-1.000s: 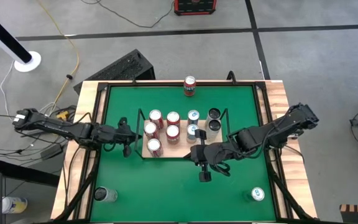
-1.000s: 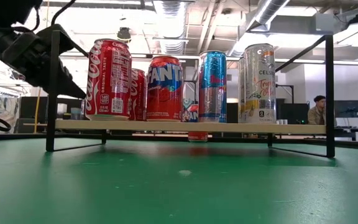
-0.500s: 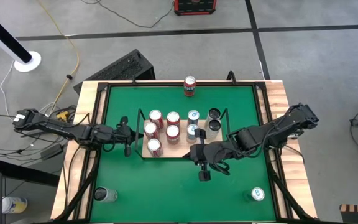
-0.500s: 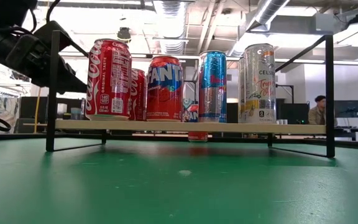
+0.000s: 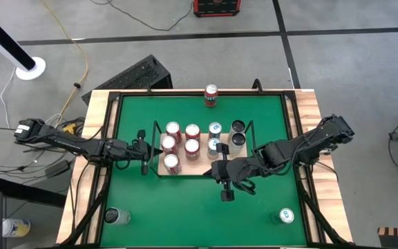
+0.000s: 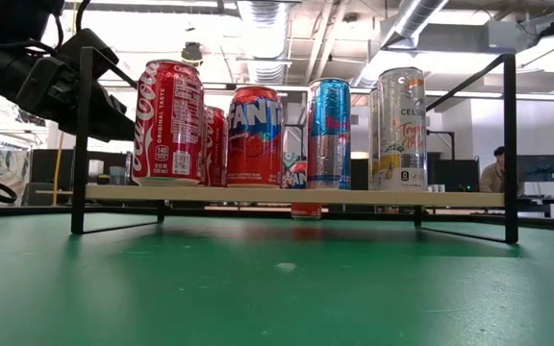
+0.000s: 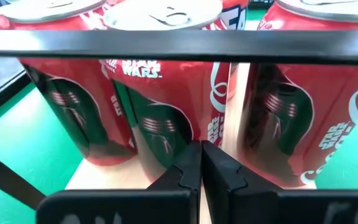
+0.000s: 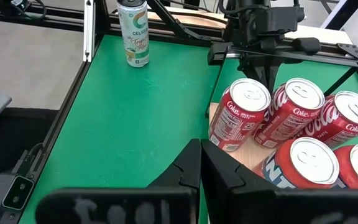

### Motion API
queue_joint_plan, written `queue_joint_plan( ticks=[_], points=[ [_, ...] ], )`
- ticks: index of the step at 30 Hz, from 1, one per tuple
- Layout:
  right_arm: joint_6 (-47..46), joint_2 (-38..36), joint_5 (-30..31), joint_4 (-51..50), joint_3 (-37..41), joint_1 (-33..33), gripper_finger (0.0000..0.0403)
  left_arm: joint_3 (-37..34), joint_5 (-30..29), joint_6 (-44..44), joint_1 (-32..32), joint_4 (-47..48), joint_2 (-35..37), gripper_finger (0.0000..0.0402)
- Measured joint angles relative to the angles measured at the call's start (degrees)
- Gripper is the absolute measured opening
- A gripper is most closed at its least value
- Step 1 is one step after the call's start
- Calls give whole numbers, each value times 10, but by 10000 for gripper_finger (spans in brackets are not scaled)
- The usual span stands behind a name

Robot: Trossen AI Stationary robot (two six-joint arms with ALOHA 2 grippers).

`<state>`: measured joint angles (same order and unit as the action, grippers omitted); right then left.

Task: Place canned beverage on shelf
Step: Put the red-white soda can on the shelf aligned with the other red-white soda cans

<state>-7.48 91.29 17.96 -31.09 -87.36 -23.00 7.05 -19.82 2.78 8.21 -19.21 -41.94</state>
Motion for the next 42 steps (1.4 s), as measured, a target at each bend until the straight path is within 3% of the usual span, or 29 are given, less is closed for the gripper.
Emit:
queue_joint_plan(
  ticks=[12,19,25,32,42],
  points=[
    [0,0,0,-2,0,0,34,0,8,-19,-21,-19,-4,0],
    [1,1,-2,3,0,0,25,0,46,-13,-49,-19,-4,0],
    [37,67,-63,70,2,15,22,0,56,-11,-51,-17,-4,0],
    [59,140,-67,103,-12,39,22,1,61,-11,-50,-6,12,0],
    [90,241,-76,95,-94,60,23,0,57,-10,-50,97,136,0]
  ],
)
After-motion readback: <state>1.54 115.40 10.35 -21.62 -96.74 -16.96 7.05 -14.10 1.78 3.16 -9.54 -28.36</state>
